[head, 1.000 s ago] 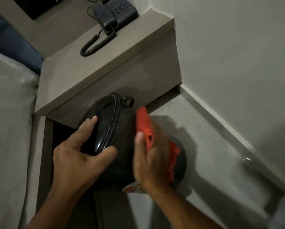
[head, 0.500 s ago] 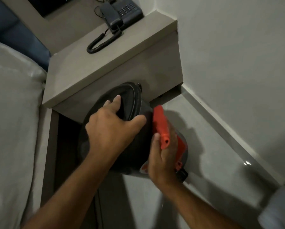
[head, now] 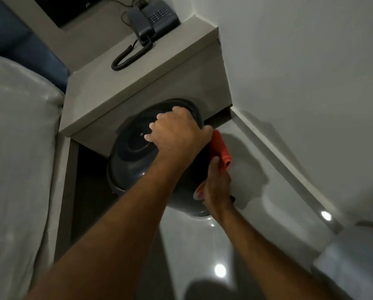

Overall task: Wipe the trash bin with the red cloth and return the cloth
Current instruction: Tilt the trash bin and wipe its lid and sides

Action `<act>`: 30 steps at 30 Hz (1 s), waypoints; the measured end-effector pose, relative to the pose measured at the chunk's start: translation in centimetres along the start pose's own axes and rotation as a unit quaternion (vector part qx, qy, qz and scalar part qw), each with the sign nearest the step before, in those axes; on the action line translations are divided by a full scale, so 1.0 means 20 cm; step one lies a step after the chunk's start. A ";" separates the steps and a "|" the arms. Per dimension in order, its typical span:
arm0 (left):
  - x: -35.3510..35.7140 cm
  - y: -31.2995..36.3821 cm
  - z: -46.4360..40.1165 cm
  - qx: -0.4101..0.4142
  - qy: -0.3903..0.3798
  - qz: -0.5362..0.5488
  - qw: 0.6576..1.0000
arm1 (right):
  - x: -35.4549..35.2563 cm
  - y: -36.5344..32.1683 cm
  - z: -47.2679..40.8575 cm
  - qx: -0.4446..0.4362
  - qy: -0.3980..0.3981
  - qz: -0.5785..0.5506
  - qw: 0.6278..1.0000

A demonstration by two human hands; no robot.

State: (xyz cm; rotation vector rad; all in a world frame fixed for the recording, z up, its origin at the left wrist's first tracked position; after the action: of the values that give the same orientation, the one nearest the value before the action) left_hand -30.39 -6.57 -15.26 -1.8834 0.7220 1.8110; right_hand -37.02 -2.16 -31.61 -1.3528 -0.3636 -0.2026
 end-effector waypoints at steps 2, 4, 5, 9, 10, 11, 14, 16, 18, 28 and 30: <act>0.06 0.03 0.02 0.008 -0.011 -0.053 0.999 | -0.06 0.03 0.01 0.036 -0.052 -0.001 0.998; 0.11 0.05 0.03 0.013 -0.009 -0.076 0.997 | -0.08 0.07 0.03 0.038 -0.073 -0.020 0.996; 0.12 0.06 0.03 0.015 -0.004 -0.080 0.997 | -0.08 0.09 0.04 0.038 -0.071 -0.032 0.996; 0.06 0.05 0.00 0.092 0.026 -0.102 0.990 | -0.08 0.16 0.02 0.063 -0.039 -0.059 0.995; 0.03 0.00 0.00 0.148 0.026 -0.117 0.982 | -0.10 0.17 0.01 0.072 -0.019 -0.066 0.995; 0.00 -0.07 0.00 0.216 0.018 -0.133 0.967 | -0.11 0.18 -0.01 0.077 0.002 -0.077 0.994; -0.06 -0.40 0.03 0.363 -0.039 -0.149 0.919 | -0.18 0.20 -0.06 0.075 0.078 -0.103 0.989; -0.05 -0.67 0.02 0.370 -0.077 -0.208 0.902 | -0.22 0.20 -0.09 0.066 0.103 -0.106 0.987; -0.03 -0.87 -0.02 0.312 -0.092 -0.235 0.916 | -0.26 0.19 -0.12 0.062 0.112 -0.107 0.986; -0.03 -0.55 0.15 0.264 0.071 -0.246 0.930 | -0.21 0.23 -0.10 0.066 0.088 -0.144 0.983; -0.01 -0.42 0.20 0.237 0.074 -0.235 0.940 | -0.22 0.23 -0.10 0.062 0.064 -0.139 0.986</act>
State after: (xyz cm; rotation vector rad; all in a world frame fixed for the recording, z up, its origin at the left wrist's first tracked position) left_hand -28.15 2.48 -15.70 -1.6869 0.6186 1.0938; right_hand -39.21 -3.53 -37.76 -1.1579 -0.4486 -0.4883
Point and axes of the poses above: each hand's wrist, its own z-axis away from the middle knuckle, its own x-axis out of the palm, y = z × x, the point moved 3 cm from there along -z, towards the middle knuckle, and after that the axes turned 12 degrees about -x, right-handed, at the moved point
